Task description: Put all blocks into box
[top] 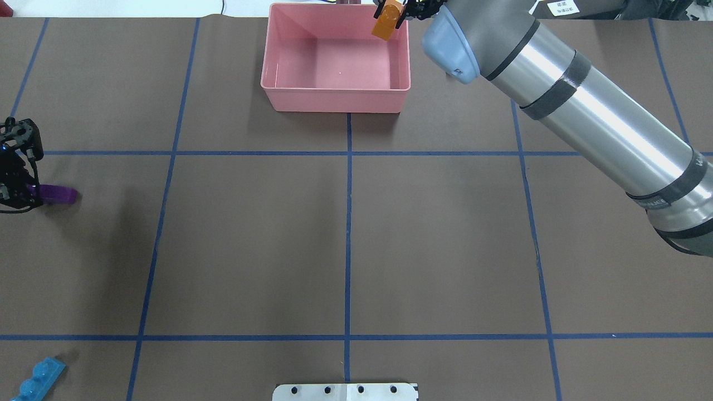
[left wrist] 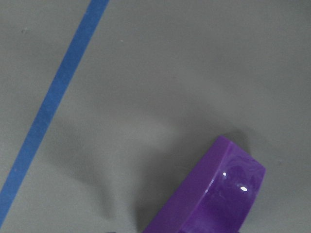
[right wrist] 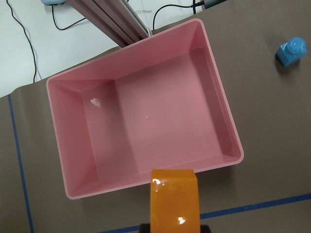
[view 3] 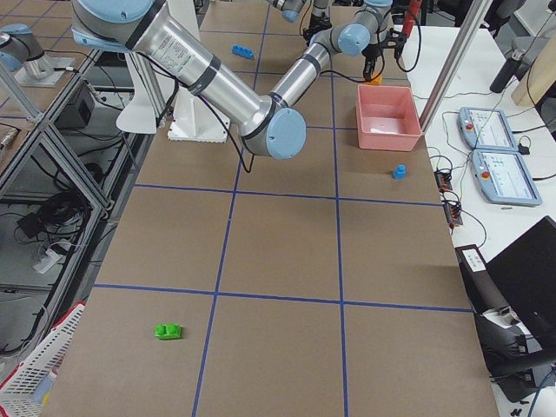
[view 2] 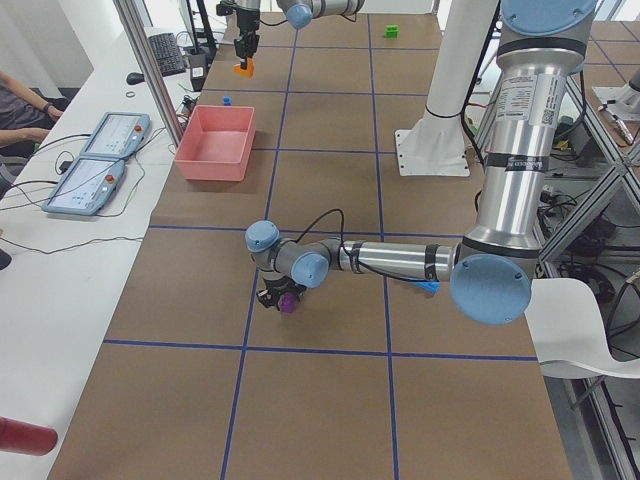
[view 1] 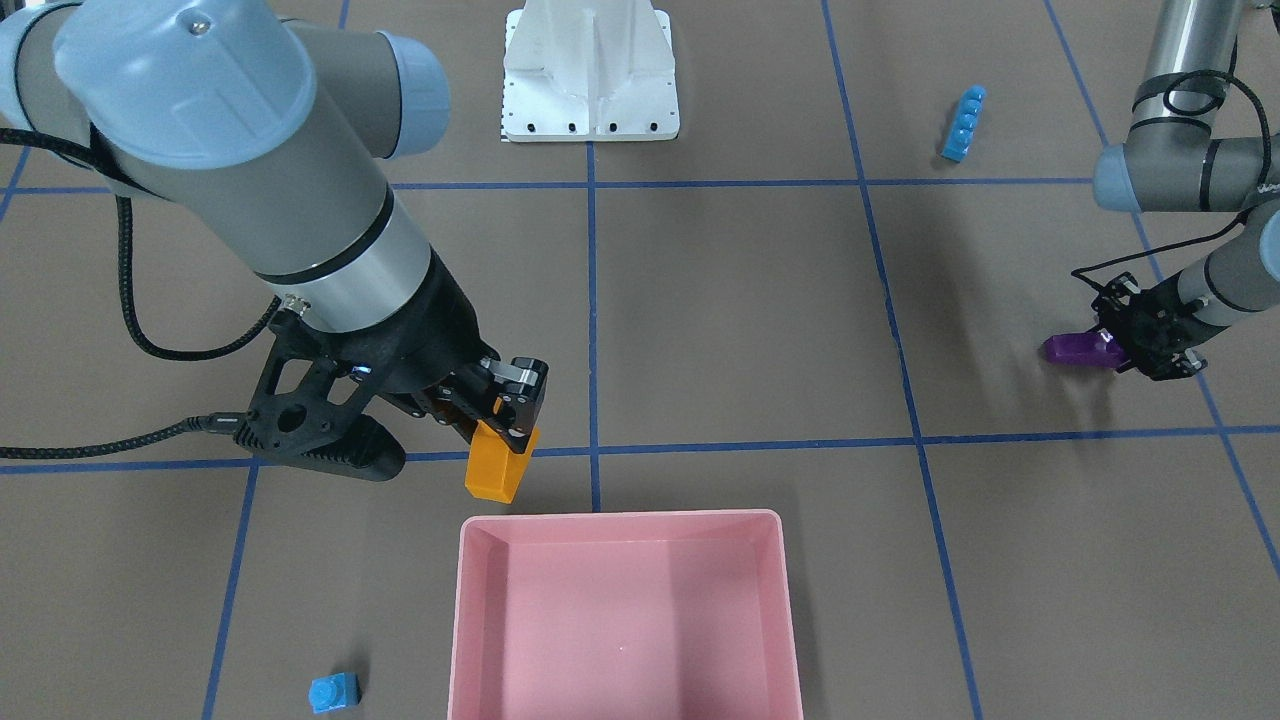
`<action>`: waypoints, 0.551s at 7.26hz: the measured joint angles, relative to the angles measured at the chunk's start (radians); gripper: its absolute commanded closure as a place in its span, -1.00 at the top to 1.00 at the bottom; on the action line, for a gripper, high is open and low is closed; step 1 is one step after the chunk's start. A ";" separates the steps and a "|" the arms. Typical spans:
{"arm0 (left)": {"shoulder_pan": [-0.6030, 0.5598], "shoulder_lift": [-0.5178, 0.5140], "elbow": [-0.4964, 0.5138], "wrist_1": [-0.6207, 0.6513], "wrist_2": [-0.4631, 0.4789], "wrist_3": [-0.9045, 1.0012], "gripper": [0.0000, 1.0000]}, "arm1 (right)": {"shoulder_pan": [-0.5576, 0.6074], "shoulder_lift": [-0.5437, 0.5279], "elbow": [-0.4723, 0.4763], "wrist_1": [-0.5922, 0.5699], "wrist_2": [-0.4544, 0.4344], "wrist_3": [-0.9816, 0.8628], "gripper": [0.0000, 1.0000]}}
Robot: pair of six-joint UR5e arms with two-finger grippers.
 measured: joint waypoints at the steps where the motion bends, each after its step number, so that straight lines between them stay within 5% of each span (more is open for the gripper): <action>1: 0.000 0.001 -0.004 -0.001 0.000 0.000 -1.00 | 0.001 0.000 0.000 0.001 0.000 -0.001 -1.00; 4: -0.005 0.021 -0.080 0.001 -0.015 -0.093 -1.00 | 0.006 0.015 0.001 0.001 -0.005 -0.003 -1.00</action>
